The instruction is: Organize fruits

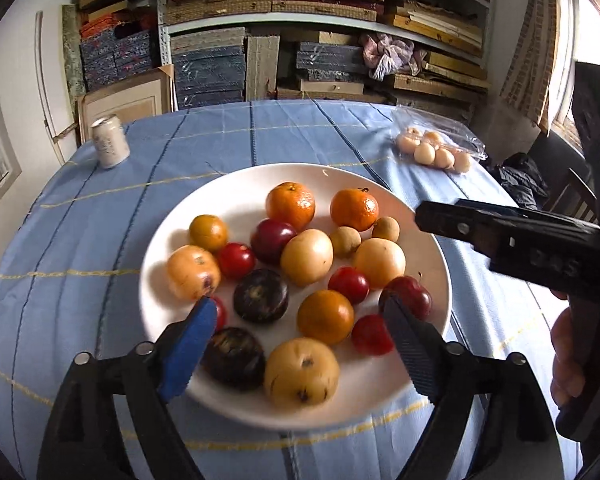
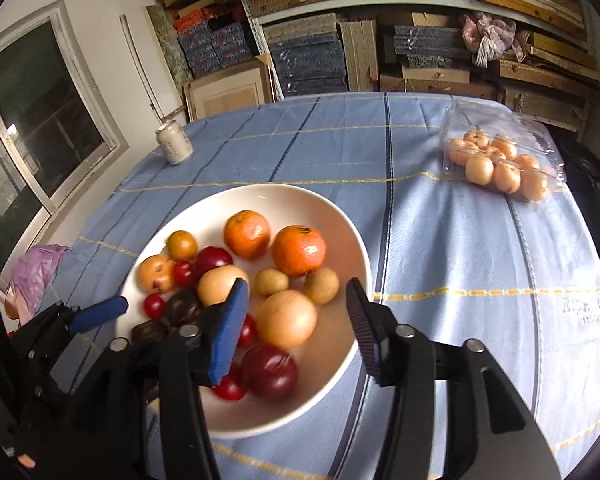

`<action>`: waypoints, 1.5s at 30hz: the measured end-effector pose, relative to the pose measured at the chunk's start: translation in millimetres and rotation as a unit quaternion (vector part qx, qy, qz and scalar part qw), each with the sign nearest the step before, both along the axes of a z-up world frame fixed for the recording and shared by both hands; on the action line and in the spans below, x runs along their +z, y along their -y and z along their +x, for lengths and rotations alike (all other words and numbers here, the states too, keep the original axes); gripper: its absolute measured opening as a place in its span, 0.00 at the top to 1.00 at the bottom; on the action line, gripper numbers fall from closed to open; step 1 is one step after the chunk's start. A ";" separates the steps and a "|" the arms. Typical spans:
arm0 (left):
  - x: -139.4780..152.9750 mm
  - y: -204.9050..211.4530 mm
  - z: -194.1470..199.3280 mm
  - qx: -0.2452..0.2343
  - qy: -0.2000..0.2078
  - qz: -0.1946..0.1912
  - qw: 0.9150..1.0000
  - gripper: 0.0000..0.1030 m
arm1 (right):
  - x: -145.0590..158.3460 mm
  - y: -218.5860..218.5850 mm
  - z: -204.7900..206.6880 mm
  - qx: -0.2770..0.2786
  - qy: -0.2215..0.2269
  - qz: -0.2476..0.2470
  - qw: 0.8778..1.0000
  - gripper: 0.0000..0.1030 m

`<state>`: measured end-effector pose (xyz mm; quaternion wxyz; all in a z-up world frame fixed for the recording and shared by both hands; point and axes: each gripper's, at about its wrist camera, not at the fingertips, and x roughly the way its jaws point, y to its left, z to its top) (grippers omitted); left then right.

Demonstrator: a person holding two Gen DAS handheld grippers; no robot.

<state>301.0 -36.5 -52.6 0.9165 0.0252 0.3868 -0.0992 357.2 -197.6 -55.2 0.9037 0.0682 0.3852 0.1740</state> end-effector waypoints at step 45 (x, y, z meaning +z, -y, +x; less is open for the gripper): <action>49.2 -23.4 -280.6 0.050 0.125 0.034 0.990 0.04 | 33.2 -7.2 -355.0 -0.069 0.116 -0.029 0.990 0.04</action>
